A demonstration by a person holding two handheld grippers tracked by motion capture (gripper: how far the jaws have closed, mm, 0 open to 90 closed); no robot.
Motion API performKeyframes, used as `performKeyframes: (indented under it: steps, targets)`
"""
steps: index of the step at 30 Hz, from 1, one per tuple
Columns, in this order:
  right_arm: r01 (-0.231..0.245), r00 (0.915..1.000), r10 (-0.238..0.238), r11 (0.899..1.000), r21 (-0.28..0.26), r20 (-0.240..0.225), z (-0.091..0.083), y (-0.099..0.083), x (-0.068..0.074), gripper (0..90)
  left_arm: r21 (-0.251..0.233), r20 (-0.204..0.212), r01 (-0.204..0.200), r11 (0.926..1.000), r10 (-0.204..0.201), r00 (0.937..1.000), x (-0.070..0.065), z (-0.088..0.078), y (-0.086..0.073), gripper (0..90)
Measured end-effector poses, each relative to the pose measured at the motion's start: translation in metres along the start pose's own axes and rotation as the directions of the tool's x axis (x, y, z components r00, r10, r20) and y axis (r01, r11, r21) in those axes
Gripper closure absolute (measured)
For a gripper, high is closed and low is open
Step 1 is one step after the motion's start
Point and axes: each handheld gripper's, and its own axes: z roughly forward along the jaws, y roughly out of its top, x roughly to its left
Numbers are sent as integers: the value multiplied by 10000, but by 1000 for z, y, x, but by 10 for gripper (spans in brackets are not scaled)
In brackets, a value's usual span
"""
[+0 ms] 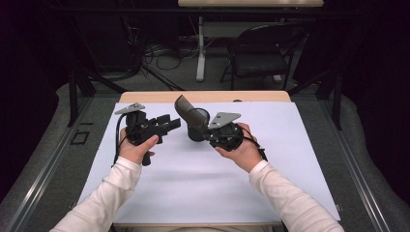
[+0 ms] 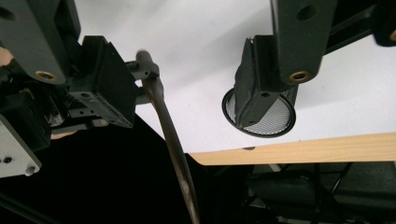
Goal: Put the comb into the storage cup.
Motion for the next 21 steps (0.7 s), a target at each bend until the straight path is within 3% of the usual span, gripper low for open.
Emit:
performKeyframes:
  steps: [21]
  targets:
    - [-99,9999,98,9999,-139,-117,5,2,5,727,111,113,726,9973,-727,9973,-1,19,-3,437]
